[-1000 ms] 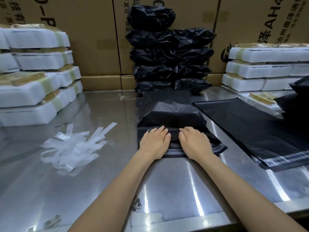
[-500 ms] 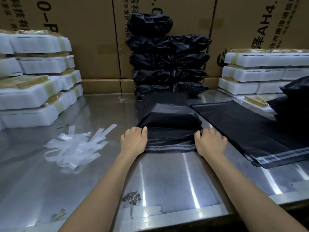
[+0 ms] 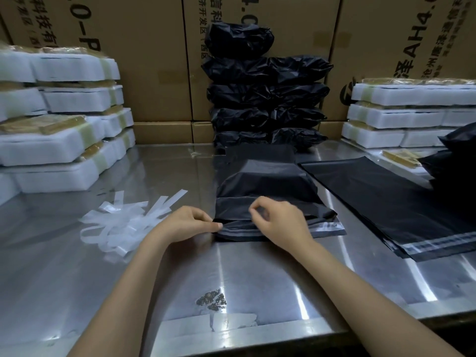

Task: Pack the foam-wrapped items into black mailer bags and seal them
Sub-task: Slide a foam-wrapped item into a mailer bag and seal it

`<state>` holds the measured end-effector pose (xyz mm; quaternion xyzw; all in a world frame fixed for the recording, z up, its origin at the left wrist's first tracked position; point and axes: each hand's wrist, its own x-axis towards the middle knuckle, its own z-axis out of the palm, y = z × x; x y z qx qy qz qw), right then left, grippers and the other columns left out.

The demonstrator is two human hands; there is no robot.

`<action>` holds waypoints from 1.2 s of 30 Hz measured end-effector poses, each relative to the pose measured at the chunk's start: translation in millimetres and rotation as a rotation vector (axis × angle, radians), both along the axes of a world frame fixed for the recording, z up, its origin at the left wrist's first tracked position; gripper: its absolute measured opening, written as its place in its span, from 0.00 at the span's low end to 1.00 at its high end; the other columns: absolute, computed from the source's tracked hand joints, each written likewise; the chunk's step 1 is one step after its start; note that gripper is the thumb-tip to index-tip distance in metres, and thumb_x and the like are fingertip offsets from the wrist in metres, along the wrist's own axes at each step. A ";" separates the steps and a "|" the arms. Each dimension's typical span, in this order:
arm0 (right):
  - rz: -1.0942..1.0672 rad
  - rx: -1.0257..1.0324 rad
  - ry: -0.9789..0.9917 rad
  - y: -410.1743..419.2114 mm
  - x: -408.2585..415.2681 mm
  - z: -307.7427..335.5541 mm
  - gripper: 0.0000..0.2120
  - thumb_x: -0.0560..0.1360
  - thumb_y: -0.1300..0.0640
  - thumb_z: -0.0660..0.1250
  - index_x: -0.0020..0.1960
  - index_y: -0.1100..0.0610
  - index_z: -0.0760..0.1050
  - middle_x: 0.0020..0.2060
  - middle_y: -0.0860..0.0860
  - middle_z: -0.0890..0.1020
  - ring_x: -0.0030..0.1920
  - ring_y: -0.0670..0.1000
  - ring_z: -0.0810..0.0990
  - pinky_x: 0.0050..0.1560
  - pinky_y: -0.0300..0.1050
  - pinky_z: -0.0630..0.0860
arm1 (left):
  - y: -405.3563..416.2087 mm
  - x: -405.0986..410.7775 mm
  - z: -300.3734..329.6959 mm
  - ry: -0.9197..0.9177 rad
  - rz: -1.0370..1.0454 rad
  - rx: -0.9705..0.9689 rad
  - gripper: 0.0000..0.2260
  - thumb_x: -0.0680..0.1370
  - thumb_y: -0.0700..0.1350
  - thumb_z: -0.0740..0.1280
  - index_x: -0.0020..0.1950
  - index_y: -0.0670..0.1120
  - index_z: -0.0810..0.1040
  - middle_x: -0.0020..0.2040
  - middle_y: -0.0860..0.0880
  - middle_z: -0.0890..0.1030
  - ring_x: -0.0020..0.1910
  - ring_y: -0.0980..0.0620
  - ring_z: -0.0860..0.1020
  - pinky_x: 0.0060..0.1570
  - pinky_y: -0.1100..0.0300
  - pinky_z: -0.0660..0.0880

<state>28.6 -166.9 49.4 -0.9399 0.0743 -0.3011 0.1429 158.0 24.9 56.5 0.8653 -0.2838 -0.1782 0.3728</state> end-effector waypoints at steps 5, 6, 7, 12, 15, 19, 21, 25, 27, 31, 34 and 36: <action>0.094 0.279 0.263 38.7 24.9 -2.4 0.14 0.74 0.38 0.62 0.35 0.46 0.70 0.28 0.44 0.78 0.33 0.42 0.76 0.32 0.42 0.66 | 8.7 0.4 5.4 0.087 -0.115 -0.043 0.08 0.67 0.50 0.78 0.44 0.51 0.85 0.45 0.50 0.85 0.50 0.51 0.81 0.56 0.58 0.74; 0.076 0.283 0.318 41.7 28.8 -3.1 0.14 0.74 0.38 0.62 0.35 0.46 0.70 0.29 0.44 0.79 0.36 0.44 0.78 0.34 0.42 0.67 | 10.6 -0.1 6.2 0.113 -0.124 -0.048 0.09 0.67 0.48 0.78 0.46 0.50 0.85 0.47 0.47 0.85 0.51 0.49 0.81 0.58 0.56 0.74; 0.053 0.277 0.352 42.9 31.7 -3.5 0.14 0.74 0.39 0.62 0.34 0.46 0.70 0.31 0.44 0.79 0.40 0.47 0.78 0.35 0.43 0.67 | 11.8 -0.6 7.3 0.132 -0.129 -0.049 0.09 0.68 0.46 0.77 0.46 0.49 0.85 0.47 0.45 0.85 0.50 0.48 0.81 0.58 0.55 0.73; 0.047 0.282 0.422 43.8 35.8 -1.9 0.16 0.76 0.39 0.58 0.34 0.46 0.71 0.34 0.45 0.79 0.44 0.51 0.78 0.39 0.44 0.68 | 10.7 -3.0 9.4 0.160 -0.095 -0.054 0.02 0.71 0.45 0.75 0.43 0.49 0.85 0.44 0.49 0.86 0.44 0.55 0.80 0.51 0.63 0.73; 0.057 0.323 0.419 43.2 34.0 -0.2 0.22 0.77 0.36 0.54 0.39 0.50 0.77 0.32 0.45 0.80 0.42 0.50 0.78 0.38 0.44 0.68 | 9.3 -4.4 10.3 0.175 -0.093 -0.066 0.02 0.72 0.45 0.74 0.43 0.49 0.85 0.43 0.52 0.86 0.42 0.60 0.81 0.43 0.71 0.73; 0.069 0.366 0.413 43.1 33.1 2.4 0.26 0.76 0.32 0.52 0.43 0.51 0.79 0.30 0.45 0.80 0.38 0.47 0.78 0.37 0.43 0.68 | 7.5 -5.9 10.0 0.159 -0.076 -0.064 0.01 0.72 0.42 0.73 0.42 0.48 0.85 0.43 0.51 0.86 0.45 0.59 0.81 0.53 0.66 0.73; 0.072 0.334 0.407 43.8 31.8 1.3 0.24 0.74 0.30 0.54 0.39 0.47 0.77 0.29 0.44 0.80 0.35 0.43 0.77 0.35 0.42 0.68 | 7.0 -7.2 10.3 0.150 -0.060 -0.050 0.01 0.71 0.43 0.74 0.41 0.48 0.85 0.44 0.51 0.85 0.46 0.56 0.81 0.51 0.65 0.73; 0.048 0.305 0.348 44.6 31.2 -2.5 0.17 0.73 0.33 0.59 0.37 0.43 0.75 0.26 0.42 0.79 0.31 0.39 0.76 0.33 0.40 0.66 | 6.4 -8.4 10.2 0.141 -0.024 -0.034 0.02 0.69 0.46 0.75 0.40 0.49 0.85 0.42 0.48 0.84 0.39 0.57 0.76 0.40 0.65 0.68; 0.054 0.322 0.324 43.9 31.8 -2.7 0.14 0.74 0.35 0.60 0.37 0.41 0.75 0.26 0.42 0.79 0.31 0.39 0.77 0.33 0.39 0.66 | 6.4 -8.3 10.1 0.139 -0.020 -0.036 0.01 0.70 0.46 0.75 0.39 0.50 0.85 0.40 0.50 0.83 0.38 0.57 0.75 0.40 0.65 0.68; 0.078 0.346 0.276 44.8 32.0 -7.8 0.09 0.75 0.40 0.62 0.39 0.39 0.76 0.27 0.41 0.80 0.35 0.40 0.78 0.36 0.40 0.69 | 6.7 -8.3 8.0 0.124 -0.030 -0.040 0.02 0.71 0.45 0.74 0.38 0.51 0.84 0.37 0.53 0.83 0.39 0.57 0.77 0.46 0.64 0.70; 0.091 0.451 0.191 45.6 31.0 -11.2 0.08 0.75 0.43 0.65 0.38 0.42 0.78 0.28 0.41 0.80 0.36 0.41 0.79 0.38 0.42 0.72 | 5.9 -9.3 9.2 0.114 -0.033 -0.031 0.02 0.70 0.46 0.75 0.39 0.50 0.84 0.39 0.53 0.83 0.41 0.56 0.77 0.48 0.63 0.70; 0.124 0.630 0.123 43.9 29.2 -9.6 0.08 0.74 0.47 0.68 0.37 0.45 0.79 0.32 0.43 0.82 0.38 0.43 0.80 0.42 0.43 0.75 | 7.9 -9.8 13.4 0.120 -0.021 0.004 0.04 0.66 0.49 0.76 0.36 0.52 0.82 0.39 0.51 0.80 0.39 0.55 0.74 0.46 0.61 0.68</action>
